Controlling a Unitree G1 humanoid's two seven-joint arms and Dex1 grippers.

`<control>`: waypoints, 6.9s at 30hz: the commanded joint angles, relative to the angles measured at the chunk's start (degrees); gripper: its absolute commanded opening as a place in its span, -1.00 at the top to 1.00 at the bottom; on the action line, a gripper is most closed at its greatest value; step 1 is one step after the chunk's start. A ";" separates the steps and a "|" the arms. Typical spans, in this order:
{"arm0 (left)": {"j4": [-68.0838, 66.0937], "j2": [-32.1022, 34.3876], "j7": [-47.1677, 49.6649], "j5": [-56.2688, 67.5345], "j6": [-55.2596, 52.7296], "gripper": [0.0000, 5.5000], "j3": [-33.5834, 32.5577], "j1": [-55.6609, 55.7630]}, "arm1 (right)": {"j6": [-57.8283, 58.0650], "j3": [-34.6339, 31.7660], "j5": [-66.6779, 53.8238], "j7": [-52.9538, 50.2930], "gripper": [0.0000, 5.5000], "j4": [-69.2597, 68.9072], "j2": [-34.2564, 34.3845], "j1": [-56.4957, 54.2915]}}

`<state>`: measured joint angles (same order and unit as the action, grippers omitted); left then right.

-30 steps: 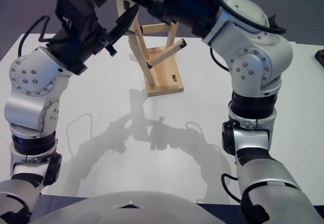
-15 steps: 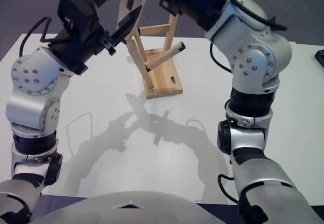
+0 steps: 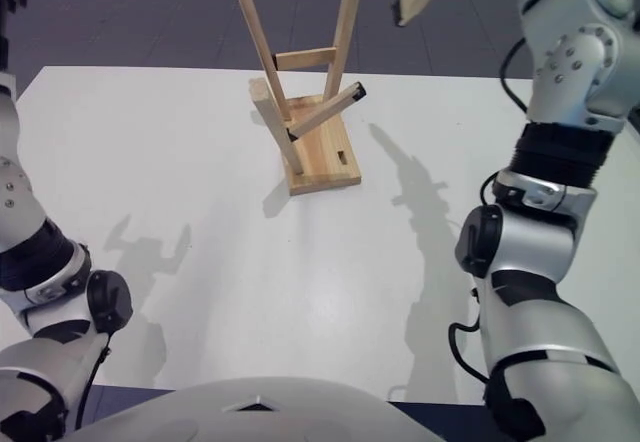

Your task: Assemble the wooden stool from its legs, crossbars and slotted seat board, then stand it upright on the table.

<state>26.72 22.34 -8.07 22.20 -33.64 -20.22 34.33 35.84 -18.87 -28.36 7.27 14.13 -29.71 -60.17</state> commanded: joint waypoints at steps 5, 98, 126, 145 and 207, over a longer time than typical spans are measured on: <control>0.60 -5.43 2.18 0.17 -2.60 -0.96 3.95 -12.75 | 9.20 4.54 2.27 1.13 0.63 -7.55 1.10 12.29; -9.91 -5.98 -1.47 -21.02 -15.68 -0.96 41.33 13.97 | 13.67 8.95 7.54 -16.40 0.63 -20.31 23.22 34.86; -24.07 -12.97 -4.60 -39.00 -3.89 -0.96 50.95 10.26 | 13.07 9.22 8.49 -15.38 0.63 -20.63 25.18 34.27; -26.93 -18.10 -1.94 -42.83 0.65 -0.96 47.29 11.11 | 12.28 8.92 8.19 -14.92 0.63 -20.53 25.72 33.85; -25.48 -10.59 -15.23 -52.07 20.73 -0.96 50.86 4.98 | 12.63 9.71 8.94 -11.73 0.63 -20.87 25.14 34.84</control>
<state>2.10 12.30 -21.94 -29.14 -14.37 28.75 38.55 43.12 -9.52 -20.10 -4.17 -9.93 -4.35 -29.92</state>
